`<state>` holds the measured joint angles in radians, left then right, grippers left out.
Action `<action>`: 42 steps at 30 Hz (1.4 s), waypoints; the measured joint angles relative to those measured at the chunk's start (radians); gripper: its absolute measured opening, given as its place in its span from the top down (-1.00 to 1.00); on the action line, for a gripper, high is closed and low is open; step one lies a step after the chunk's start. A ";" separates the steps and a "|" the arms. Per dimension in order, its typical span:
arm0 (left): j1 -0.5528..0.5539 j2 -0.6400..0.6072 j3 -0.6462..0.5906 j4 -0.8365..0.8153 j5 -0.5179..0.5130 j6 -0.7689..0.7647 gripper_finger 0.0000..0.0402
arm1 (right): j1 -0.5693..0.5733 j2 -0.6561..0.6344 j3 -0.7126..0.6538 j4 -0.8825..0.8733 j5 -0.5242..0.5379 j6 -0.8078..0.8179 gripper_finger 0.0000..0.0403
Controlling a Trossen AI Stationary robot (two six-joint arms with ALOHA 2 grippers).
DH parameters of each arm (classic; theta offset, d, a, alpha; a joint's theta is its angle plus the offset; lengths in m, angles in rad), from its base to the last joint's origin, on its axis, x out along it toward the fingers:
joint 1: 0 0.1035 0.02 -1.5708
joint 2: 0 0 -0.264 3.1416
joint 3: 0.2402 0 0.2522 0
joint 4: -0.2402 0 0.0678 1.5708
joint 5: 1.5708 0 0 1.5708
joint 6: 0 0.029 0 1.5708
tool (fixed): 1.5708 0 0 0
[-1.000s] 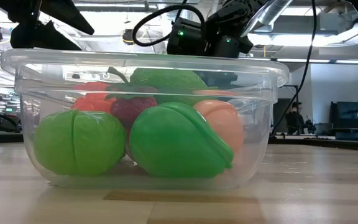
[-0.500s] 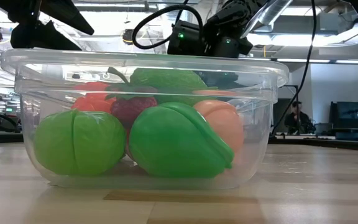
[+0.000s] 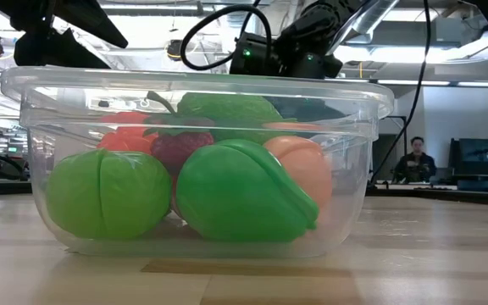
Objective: Pick and placing Produce into tupperware
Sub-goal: Put the lemon into the transparent bin
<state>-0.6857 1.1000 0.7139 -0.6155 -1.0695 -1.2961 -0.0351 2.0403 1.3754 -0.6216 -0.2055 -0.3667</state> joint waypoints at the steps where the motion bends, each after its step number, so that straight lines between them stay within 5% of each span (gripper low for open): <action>1: 0.000 0.000 0.000 0.000 0.000 0.000 -0.39 | -0.003 0.000 0.000 0.000 -0.011 0.008 -0.24; 42: 0.000 0.000 0.000 0.003 0.027 0.000 -0.39 | -0.112 -0.111 0.004 0.081 -0.269 0.182 -0.20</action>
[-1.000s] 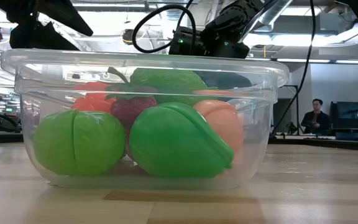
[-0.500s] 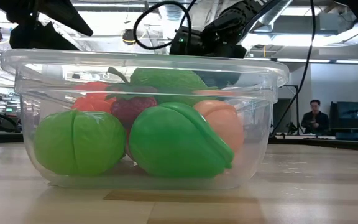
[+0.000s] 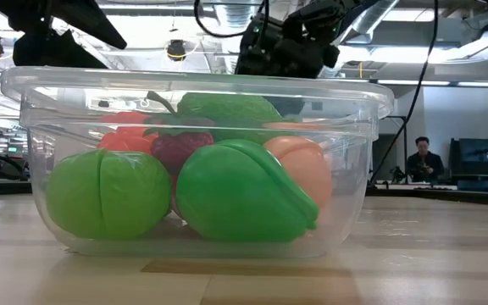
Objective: Pick and placing Produce into tupperware
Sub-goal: Put the lemon into the transparent bin
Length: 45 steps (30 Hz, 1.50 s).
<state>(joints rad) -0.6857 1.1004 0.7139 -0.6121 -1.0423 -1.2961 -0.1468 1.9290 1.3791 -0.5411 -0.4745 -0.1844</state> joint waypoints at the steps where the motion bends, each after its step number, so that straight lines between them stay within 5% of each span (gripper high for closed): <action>1: 0.000 0.000 0.000 0.000 0.000 0.000 -0.39 | -0.004 -0.012 -0.003 -0.008 -0.002 0.007 -0.21; 16: 0.000 0.000 0.000 0.001 0.018 0.001 -0.39 | -0.011 -0.210 -0.002 0.155 -0.053 0.148 -0.22; 28: 0.000 0.000 0.000 0.001 0.096 0.035 -0.39 | 0.071 -0.243 -0.003 0.240 -0.047 0.272 -0.19; 45: -0.026 0.000 0.000 0.048 0.124 0.092 -0.39 | 0.267 -0.239 -0.186 0.547 0.119 0.525 -0.20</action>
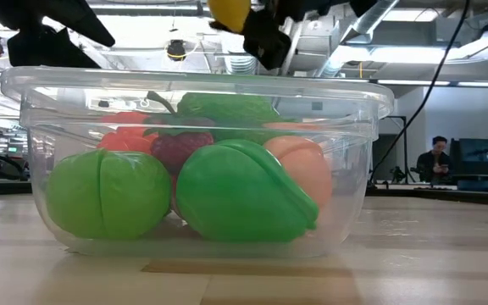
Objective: Pick and placing Produce into tupperware
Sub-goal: Put the lemon into the transparent bin
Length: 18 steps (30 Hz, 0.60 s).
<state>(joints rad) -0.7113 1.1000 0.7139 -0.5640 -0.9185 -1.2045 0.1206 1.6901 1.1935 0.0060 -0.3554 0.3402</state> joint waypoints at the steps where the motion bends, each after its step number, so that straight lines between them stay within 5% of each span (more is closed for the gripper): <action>1: -0.002 0.000 0.000 0.001 -0.001 0.000 -0.39 | 0.013 0.000 -0.008 0.031 0.021 0.012 -0.20; 18: -0.030 0.000 0.000 0.007 -0.003 0.003 -0.39 | 0.153 0.000 -0.058 0.156 0.316 0.099 -0.20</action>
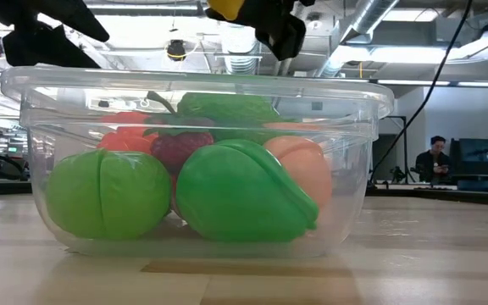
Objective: Pick and placing Produce into tupperware
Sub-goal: Put the lemon into the transparent bin
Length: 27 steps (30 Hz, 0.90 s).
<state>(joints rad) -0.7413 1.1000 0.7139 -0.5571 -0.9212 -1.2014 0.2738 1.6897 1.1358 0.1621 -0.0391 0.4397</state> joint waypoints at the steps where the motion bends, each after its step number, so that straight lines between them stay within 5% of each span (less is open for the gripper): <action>1: -0.003 0.000 0.000 0.000 0.000 0.004 -0.39 | 0.008 0.000 0.000 0.000 0.019 0.004 -0.20; 15: -0.091 0.000 0.000 0.240 0.004 0.390 -0.39 | 0.090 0.207 0.000 0.244 0.124 0.165 -0.20; 27: -0.098 0.000 0.000 0.233 0.019 0.393 -0.39 | 0.097 0.270 0.012 0.295 0.193 0.204 -0.20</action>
<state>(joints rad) -0.8394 1.0996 0.7139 -0.3237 -0.9020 -0.8089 0.3706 1.9599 1.1483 0.4569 0.1537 0.6440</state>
